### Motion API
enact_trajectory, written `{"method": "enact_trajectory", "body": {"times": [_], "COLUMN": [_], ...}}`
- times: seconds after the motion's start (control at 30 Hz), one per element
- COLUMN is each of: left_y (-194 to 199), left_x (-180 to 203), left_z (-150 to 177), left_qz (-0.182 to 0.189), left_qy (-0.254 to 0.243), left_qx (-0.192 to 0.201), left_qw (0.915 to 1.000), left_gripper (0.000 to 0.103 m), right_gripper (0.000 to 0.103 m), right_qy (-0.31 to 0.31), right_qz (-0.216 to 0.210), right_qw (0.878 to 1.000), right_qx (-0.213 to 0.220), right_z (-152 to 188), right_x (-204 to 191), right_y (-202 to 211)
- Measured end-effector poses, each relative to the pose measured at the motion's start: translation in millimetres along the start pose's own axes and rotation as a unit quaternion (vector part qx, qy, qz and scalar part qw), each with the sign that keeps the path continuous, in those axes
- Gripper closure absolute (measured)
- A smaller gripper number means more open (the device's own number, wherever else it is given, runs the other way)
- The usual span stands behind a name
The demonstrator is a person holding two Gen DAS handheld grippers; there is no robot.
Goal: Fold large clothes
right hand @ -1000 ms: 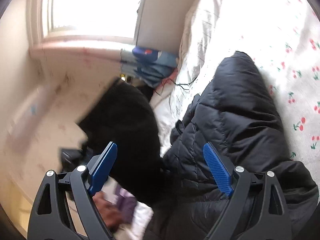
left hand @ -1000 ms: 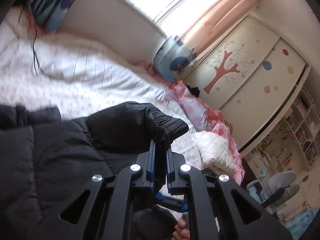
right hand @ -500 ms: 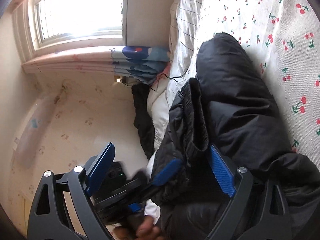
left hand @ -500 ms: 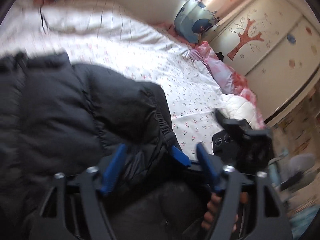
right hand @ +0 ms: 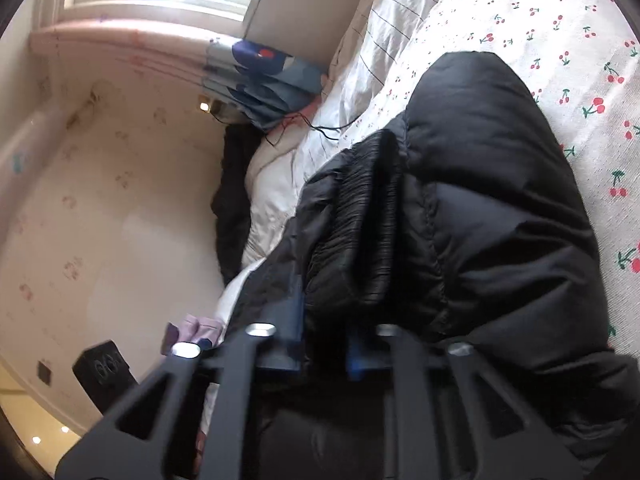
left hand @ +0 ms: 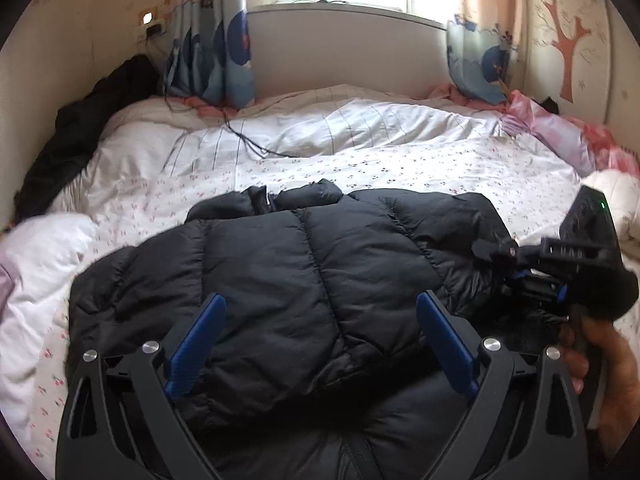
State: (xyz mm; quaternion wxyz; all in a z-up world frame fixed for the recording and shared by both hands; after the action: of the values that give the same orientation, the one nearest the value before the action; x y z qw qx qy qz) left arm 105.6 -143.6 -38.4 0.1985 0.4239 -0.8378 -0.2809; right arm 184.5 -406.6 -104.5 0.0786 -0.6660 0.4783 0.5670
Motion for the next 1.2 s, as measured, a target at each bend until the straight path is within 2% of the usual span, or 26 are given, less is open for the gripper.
{"method": "enact_trajectory", "body": {"times": [0.07,0.17,0.23,0.3,0.37,0.53,0.67,0.73,0.87,0.93,1.1,1.2], "left_y": [-1,3,6,8,9,-1,-8,-7,-3,-3,-3,-2], "left_x": [-3,-5,-5,-3,-1,-4,-2,-1,-3,-6,-6,-6], "left_z": [-1,-2,-4,-8,-9,-5,-1,-2,-4,-5,-4,-4], "left_qz": [0.000,-0.029,-0.041,-0.043,-0.039,-0.044,-0.048,-0.050,-0.051,-0.050,-0.052,-0.054], "left_qy": [0.002,-0.022,-0.032,-0.033,-0.033,-0.035,-0.043,-0.047,-0.040,-0.036,-0.037,-0.041], "left_qx": [0.001,0.008,0.016,0.023,0.030,0.013,0.002,0.004,0.011,0.012,0.010,0.012], "left_qw": [1.0000,0.9993,0.9985,0.9982,0.9982,0.9983,0.9979,0.9976,0.9978,0.9980,0.9979,0.9976], "left_gripper": [0.011,0.011,0.011,0.011,0.007,0.007,0.007,0.007,0.007,0.007,0.007,0.007], "right_gripper": [0.093,0.094,0.095,0.095,0.095,0.095,0.095,0.095,0.095,0.095,0.095,0.095], "right_qy": [0.031,0.092,0.142,0.164,0.168,0.114,0.052,0.070,0.163,0.173,0.085,0.060], "right_qz": [0.009,0.016,0.015,0.009,0.012,0.055,0.067,0.058,0.056,0.066,0.087,0.088], "right_qw": [0.999,0.994,0.985,0.978,0.975,0.986,0.993,0.992,0.975,0.973,0.989,0.992], "right_qx": [0.017,0.054,0.099,0.133,0.145,0.111,0.076,0.090,0.141,0.136,0.084,0.070], "right_z": [-2,-9,-21,-33,-40,-37,-29,-29,-30,-29,-24,-21], "right_x": [-15,-50,-81,-98,-100,-41,3,-8,-55,-56,3,18], "right_y": [7,25,46,61,65,43,24,31,56,55,31,24]}}
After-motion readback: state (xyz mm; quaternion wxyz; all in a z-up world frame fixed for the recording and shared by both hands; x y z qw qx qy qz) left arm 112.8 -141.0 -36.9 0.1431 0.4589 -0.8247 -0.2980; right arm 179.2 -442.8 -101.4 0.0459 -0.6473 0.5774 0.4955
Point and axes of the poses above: each gripper's, at about its wrist camera, not at the fingertips, and y roughly against the way its jaws point, x to its right, z to its underside, the point moved 9 cm from there along -y, roughly the way its jaws point, and after that the axes turned 8 degrees about z, right-handed, at the moved point
